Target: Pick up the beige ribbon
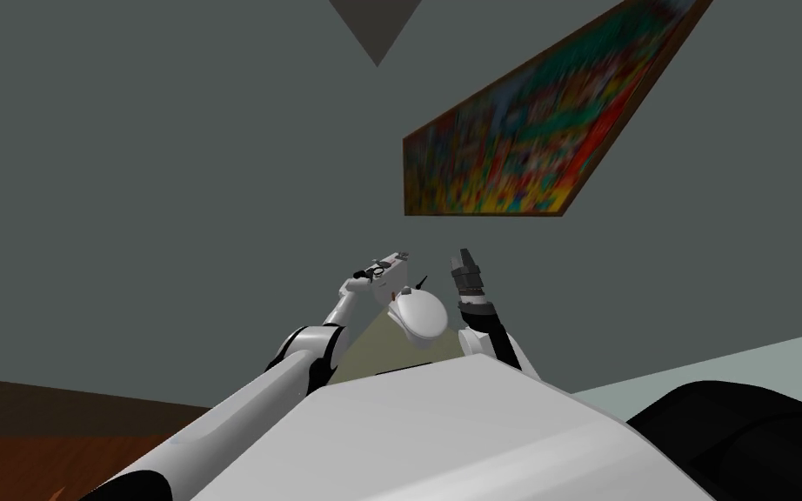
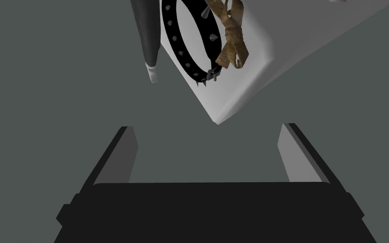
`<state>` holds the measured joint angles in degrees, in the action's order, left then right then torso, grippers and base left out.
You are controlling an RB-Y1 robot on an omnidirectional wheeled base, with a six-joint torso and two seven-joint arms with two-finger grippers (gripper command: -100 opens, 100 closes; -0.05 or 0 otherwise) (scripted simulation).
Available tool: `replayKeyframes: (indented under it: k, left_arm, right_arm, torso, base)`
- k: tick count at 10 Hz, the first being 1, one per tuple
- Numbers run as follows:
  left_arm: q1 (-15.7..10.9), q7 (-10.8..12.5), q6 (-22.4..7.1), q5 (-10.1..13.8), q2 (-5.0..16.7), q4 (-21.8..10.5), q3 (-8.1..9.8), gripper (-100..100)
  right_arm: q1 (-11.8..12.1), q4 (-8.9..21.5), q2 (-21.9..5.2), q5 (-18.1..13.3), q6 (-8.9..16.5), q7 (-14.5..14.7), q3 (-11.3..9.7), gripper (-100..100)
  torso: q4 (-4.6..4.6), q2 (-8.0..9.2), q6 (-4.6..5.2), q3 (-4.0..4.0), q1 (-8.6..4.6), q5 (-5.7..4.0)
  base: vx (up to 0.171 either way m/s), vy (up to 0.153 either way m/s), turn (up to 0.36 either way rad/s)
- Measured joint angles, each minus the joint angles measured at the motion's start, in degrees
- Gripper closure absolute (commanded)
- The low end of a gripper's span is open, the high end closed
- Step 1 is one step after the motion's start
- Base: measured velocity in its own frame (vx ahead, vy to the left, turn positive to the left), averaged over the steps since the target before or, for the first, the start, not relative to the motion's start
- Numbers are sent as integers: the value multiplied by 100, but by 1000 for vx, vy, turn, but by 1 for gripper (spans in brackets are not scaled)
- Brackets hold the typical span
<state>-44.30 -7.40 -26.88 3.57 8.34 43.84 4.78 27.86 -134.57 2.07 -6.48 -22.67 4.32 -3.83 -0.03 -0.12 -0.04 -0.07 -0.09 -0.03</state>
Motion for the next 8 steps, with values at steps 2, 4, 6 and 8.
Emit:
replayKeyframes:
  k: [2,4,6,8]
  left_arm:
    - [-204,14,-30,-22,-28,-428,15,-100]
    - [-482,25,-229,-27,-70,-846,27,-100]
    - [-770,53,-485,-55,-126,-1219,38,-100]
    - [-942,52,-662,-54,-156,-1479,40,-100]
  right_arm:
    - [0,0,0,0,0,0,0,0]
    - [0,0,0,0,0,0,0,0]
    - [0,0,0,0,0,0,0,0]
    - [0,0,0,0,0,0,0,0]
  torso:
    - [0,1,0,1,1,1]
    - [-2,-6,0,-4,-3,-1]
    - [-1,-10,1,-5,-5,-1]
    - [-1,-7,0,-4,-1,0]
  base:
    - [36,-28,12]
    - [42,-26,9]
    - [48,-30,6]
    - [51,-28,9]
